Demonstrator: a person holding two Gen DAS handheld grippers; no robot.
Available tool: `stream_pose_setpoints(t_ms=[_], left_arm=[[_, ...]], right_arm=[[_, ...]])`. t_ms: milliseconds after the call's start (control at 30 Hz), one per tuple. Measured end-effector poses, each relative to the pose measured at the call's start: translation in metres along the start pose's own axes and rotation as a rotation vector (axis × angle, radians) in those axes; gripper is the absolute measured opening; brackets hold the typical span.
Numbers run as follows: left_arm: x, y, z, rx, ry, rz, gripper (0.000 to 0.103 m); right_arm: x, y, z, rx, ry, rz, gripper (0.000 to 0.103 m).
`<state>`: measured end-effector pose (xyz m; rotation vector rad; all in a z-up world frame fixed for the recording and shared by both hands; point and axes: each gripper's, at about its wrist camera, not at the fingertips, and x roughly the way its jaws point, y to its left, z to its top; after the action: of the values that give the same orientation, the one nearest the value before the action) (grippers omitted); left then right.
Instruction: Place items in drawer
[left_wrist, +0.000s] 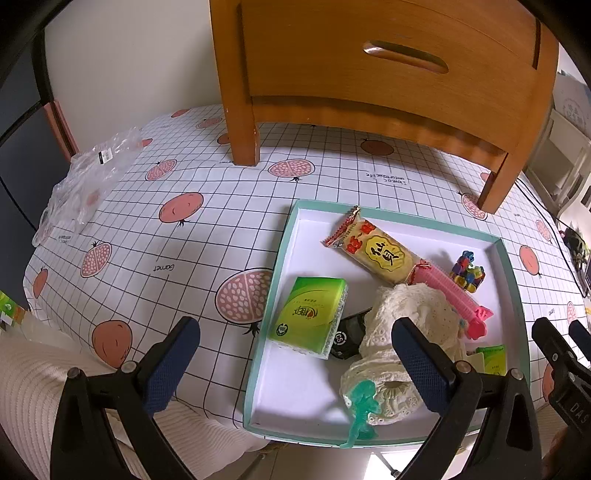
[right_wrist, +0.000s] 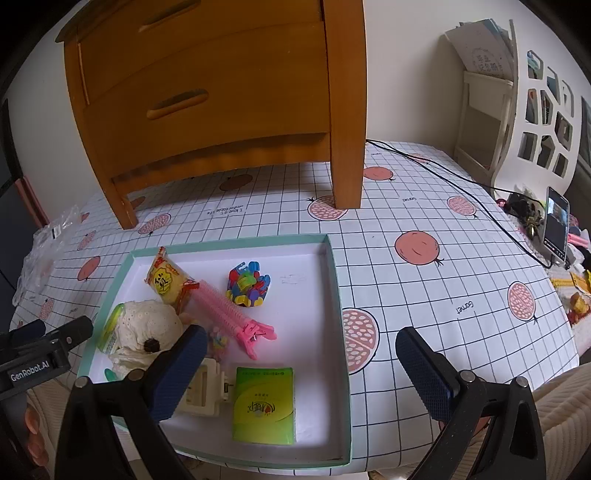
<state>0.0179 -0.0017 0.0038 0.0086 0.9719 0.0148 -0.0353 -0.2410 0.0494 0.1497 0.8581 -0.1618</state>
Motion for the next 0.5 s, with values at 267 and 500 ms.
stream_pose_setpoints(t_ms=[267,500], left_arm=[[0.009,-0.001,0.022,-0.001,0.002,-0.001,0.103],[0.017,-0.003,0.042,-0.002,0.004,-0.002,0.103]], right_arm=[[0.000,0.000,0.000,0.000,0.001,0.000,0.103],[0.001,0.000,0.000,0.000,0.001,0.000,0.103]])
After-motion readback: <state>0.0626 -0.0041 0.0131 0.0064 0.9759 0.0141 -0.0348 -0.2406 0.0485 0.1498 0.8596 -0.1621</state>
